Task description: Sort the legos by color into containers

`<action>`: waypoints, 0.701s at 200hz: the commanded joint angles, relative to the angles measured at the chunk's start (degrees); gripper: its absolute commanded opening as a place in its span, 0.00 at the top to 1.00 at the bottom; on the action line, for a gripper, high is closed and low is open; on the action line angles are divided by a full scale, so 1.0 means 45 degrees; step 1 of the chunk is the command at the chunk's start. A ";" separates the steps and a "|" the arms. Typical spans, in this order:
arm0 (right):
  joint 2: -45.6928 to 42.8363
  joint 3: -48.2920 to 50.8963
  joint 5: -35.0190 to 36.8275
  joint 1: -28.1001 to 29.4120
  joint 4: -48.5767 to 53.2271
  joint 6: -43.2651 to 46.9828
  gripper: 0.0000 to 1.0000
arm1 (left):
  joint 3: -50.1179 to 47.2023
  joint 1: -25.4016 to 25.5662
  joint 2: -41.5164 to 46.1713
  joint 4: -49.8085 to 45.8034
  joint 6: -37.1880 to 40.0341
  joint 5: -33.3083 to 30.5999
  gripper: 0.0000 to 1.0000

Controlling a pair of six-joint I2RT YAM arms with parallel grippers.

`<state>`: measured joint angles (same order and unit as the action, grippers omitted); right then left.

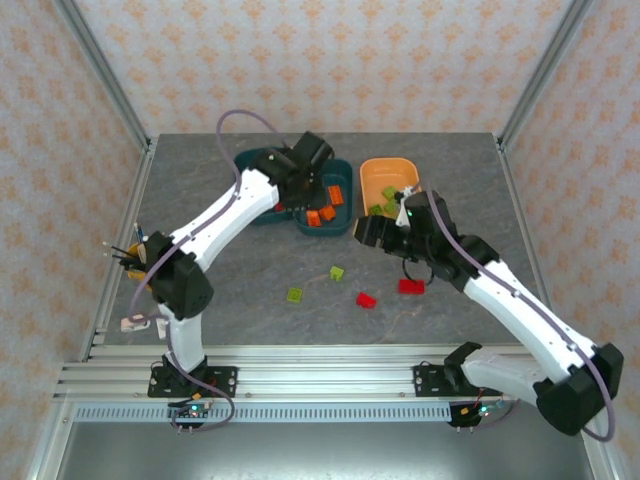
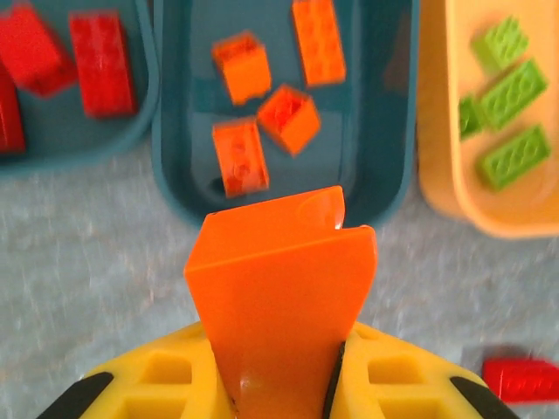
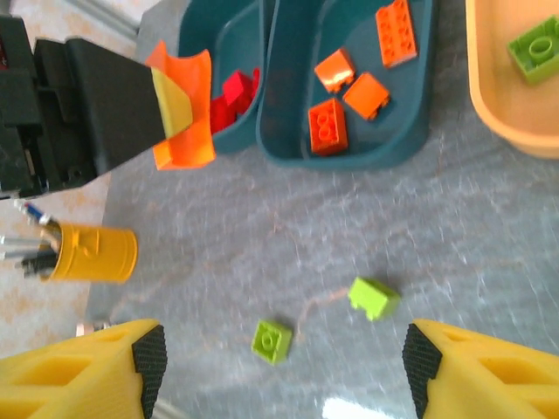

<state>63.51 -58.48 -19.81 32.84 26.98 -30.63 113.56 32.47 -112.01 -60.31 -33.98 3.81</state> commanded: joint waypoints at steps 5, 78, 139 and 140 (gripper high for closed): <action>0.1809 -0.1589 0.0868 -0.0216 -0.1659 -0.0743 0.27 | 0.2576 -0.0779 -0.2508 -0.0602 0.0675 -0.0046 0.76; 0.3949 -0.3530 0.0284 -0.0949 -0.1549 -0.1092 0.27 | 0.8132 -0.2178 -0.7669 0.1522 0.0819 0.0855 0.75; 0.3836 -0.2699 0.0180 -0.0989 -0.1345 -0.1203 0.26 | 0.8450 -0.2186 -0.8551 0.1119 0.0451 0.1468 0.50; 0.3836 -0.2694 0.0172 -0.0979 -0.1337 -0.1192 0.26 | 0.8443 -0.2181 -0.8539 0.1118 0.0456 0.1462 0.49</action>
<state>81.03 -72.16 -18.46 28.67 20.95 -35.42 150.34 22.15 -151.74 -54.68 -31.68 9.52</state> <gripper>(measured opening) 0.735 0.451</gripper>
